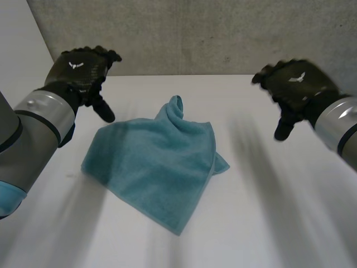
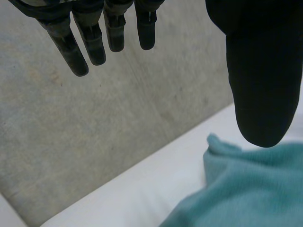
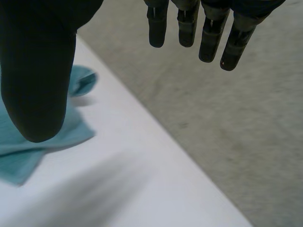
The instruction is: Fold the laundry
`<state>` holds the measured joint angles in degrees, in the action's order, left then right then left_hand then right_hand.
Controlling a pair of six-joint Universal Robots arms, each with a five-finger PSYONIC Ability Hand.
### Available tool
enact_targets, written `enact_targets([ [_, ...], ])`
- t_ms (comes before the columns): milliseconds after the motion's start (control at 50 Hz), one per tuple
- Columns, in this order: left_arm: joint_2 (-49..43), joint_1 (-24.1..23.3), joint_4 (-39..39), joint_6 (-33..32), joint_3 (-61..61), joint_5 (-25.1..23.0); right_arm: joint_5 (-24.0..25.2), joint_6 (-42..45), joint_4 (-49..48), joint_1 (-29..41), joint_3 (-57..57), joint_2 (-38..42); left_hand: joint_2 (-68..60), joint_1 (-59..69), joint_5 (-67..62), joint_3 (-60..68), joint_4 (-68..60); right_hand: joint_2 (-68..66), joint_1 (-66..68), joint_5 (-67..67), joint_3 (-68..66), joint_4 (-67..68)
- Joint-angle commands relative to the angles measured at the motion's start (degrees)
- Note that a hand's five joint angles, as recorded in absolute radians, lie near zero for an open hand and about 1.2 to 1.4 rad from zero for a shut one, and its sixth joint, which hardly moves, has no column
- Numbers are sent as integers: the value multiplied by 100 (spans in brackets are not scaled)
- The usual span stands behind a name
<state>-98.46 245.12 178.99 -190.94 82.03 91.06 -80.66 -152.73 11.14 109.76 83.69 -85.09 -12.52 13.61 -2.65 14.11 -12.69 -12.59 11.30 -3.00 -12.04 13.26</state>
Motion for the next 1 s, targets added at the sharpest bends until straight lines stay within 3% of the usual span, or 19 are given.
enact_targets([
  [20, -86, 640, 39, -576, 514, -35, -2, -500, 389, 1036, 51, 422, -39, -71, -26, -121, -22, 259, -130, 300, 204, -326],
  [160, -86, 1151, 57, -558, 849, -44, 24, -1943, -76, 1609, 428, 1073, -5, -104, 8, -154, 12, 259, -130, 300, 204, -326],
  [240, -94, 1231, 267, -549, 1042, -44, 25, -2418, -830, 2031, 701, 1731, 12, -121, 24, -171, 29, 259, -130, 300, 204, -326],
  [460, -86, 1319, 699, -514, 1429, -36, -90, -2507, -1640, 2717, 684, 2612, 79, -189, 92, -238, 96, 116, 13, 157, 61, -183],
  [560, -86, 1319, 699, -444, 1456, -44, -300, -2481, -2123, 2928, 657, 2708, 96, -205, 109, -255, 113, -723, 852, -682, -778, 656],
  [1000, -59, 1293, 699, -435, 1535, -45, -547, -2103, -2256, 2928, 323, 3350, 130, -239, 142, -289, 147, -1970, 2099, -1929, -2025, 1902],
])
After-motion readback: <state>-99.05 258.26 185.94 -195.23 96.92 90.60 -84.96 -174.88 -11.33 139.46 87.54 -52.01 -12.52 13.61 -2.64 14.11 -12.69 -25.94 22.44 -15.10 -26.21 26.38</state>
